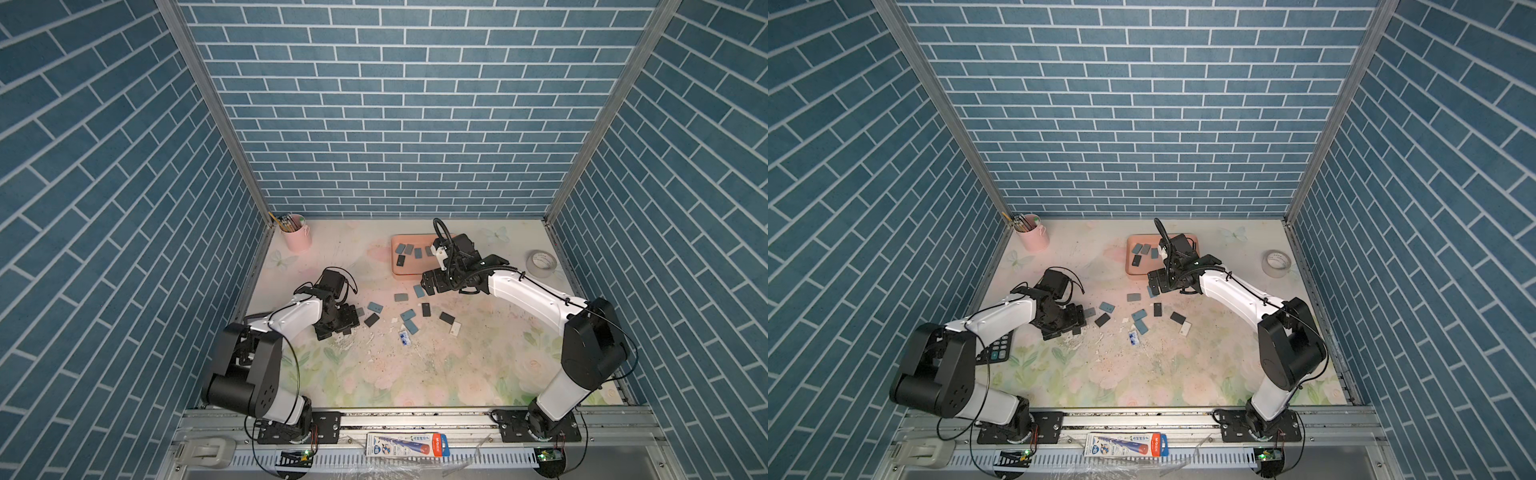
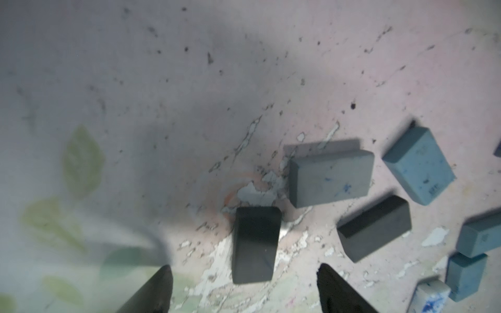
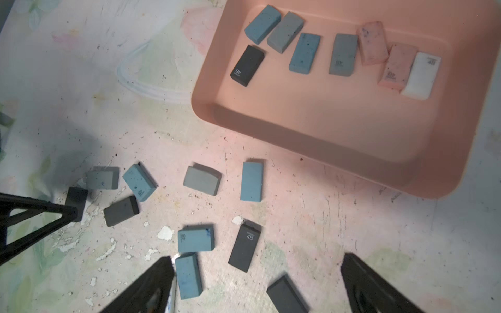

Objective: Put the eraser in the storage box
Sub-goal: Pick up the eraser from the center of the board.

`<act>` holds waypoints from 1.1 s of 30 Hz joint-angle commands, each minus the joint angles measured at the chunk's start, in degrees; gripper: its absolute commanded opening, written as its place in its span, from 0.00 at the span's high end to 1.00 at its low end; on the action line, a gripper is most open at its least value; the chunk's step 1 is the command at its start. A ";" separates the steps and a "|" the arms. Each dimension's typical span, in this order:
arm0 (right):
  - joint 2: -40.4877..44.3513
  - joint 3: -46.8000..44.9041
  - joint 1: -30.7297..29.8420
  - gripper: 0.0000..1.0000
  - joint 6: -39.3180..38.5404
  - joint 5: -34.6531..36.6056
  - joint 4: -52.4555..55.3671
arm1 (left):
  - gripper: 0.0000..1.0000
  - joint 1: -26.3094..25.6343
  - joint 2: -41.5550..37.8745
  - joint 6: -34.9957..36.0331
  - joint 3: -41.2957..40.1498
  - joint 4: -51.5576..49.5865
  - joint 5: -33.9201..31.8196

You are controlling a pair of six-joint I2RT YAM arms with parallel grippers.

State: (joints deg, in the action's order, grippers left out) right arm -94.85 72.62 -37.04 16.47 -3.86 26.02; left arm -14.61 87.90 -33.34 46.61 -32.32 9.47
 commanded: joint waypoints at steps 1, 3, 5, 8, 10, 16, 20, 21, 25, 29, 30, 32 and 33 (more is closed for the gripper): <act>3.05 -0.47 -0.25 0.02 2.24 0.83 -2.07 | 0.26 0.13 3.03 0.88 1.97 2.75 0.66; 3.10 -0.30 -0.20 0.01 2.34 1.74 -1.52 | 0.32 0.02 3.96 1.55 3.03 2.12 -0.16; 3.01 -0.02 -0.21 0.02 2.58 2.87 -1.10 | 0.38 -0.06 4.39 2.13 3.66 1.01 -1.05; 2.94 -0.02 -0.22 0.02 2.95 3.52 -1.46 | 0.42 -0.22 4.48 2.37 3.54 -0.68 -1.81; 2.83 -0.02 -0.23 0.02 3.04 3.62 -1.53 | 0.44 -0.70 4.21 2.70 3.38 -2.25 -3.01; 2.49 -0.02 -0.23 0.01 3.07 3.78 -2.10 | 0.50 -2.98 4.77 3.67 4.12 -5.60 -6.53; 2.65 0.11 -0.19 0.02 3.14 3.99 -2.02 | 0.52 -4.58 6.40 4.12 5.16 -6.93 -8.44; 2.75 0.10 -0.18 0.01 3.13 4.10 -2.12 | 0.55 -4.95 6.95 4.37 5.50 -7.01 -8.95; 3.25 -0.28 -0.22 0.02 3.13 4.11 -2.77 | 0.64 -5.16 9.71 5.03 6.84 -7.13 -9.87; 3.83 -0.49 -0.22 0.01 2.98 4.66 -2.57 | 0.69 -5.32 10.32 5.65 8.35 -8.01 -10.26; 4.00 -0.52 -0.15 0.01 2.88 4.89 -2.40 | 0.70 -5.46 9.88 5.91 8.94 -8.50 -10.63; 4.27 -0.51 -0.14 0.02 2.78 5.12 -2.15 | 0.72 -5.88 8.96 6.59 10.26 -9.71 -11.15; 4.36 -0.48 -0.11 0.02 2.78 5.09 -2.09 | 0.72 -6.21 8.38 7.05 11.42 -10.36 -11.24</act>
State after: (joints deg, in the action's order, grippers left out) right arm -92.62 72.25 -37.08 17.76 0.05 23.79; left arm -20.14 96.55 -27.88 55.99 -39.97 0.05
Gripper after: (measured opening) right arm 0.985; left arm 0.282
